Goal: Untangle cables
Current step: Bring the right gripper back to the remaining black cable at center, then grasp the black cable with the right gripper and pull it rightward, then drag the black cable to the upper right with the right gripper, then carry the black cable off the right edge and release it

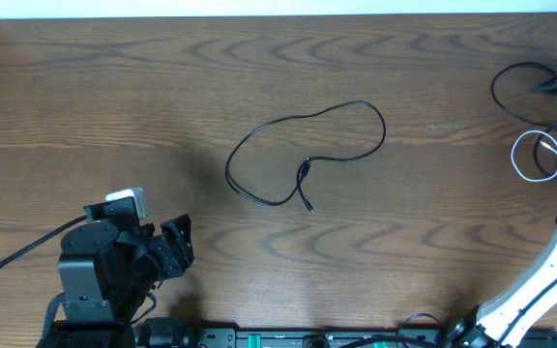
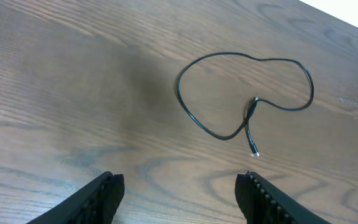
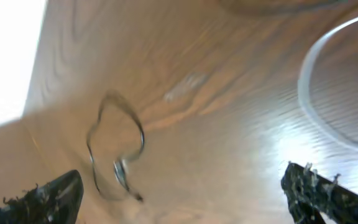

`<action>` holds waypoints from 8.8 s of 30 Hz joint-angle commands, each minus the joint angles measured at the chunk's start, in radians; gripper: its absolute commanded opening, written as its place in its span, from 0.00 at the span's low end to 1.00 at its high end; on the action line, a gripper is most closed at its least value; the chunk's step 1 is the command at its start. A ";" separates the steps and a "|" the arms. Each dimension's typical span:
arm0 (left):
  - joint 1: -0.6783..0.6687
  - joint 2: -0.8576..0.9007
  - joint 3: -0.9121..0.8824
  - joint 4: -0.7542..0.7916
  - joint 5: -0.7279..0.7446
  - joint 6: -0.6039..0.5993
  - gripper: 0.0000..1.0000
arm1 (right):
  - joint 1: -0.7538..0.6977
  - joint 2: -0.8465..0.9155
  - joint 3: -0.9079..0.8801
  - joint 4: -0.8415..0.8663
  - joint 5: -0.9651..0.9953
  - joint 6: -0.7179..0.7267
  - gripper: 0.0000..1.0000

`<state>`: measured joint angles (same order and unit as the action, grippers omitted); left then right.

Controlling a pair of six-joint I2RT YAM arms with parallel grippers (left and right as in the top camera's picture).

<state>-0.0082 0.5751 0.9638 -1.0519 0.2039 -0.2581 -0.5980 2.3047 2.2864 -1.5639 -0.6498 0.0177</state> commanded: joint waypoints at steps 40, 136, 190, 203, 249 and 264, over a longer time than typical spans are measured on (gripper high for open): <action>0.004 -0.001 0.009 0.025 -0.086 0.086 0.63 | 1.403 -0.029 -0.181 0.170 0.841 1.557 0.90; 0.004 0.254 0.006 0.005 0.050 0.130 0.57 | 0.395 -0.479 -0.204 0.065 0.462 -0.041 0.84; 0.004 0.254 0.006 -0.009 0.094 0.205 0.64 | 0.503 -0.353 -1.125 1.191 0.616 -0.235 0.94; 0.004 0.253 0.006 -0.012 0.149 0.194 0.64 | 0.507 -0.235 -1.125 1.284 0.558 -0.231 0.85; 0.004 0.254 0.006 -0.065 0.171 0.179 0.64 | -0.082 -0.731 -0.713 1.438 0.369 0.285 0.01; 0.004 0.253 0.006 -0.070 0.183 0.179 0.64 | -0.049 -0.490 -0.713 1.081 0.307 0.285 0.01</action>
<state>-0.0082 0.8310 0.9638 -1.1191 0.3695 -0.0776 -0.6525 1.7905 1.5738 -0.4652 -0.3161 0.2893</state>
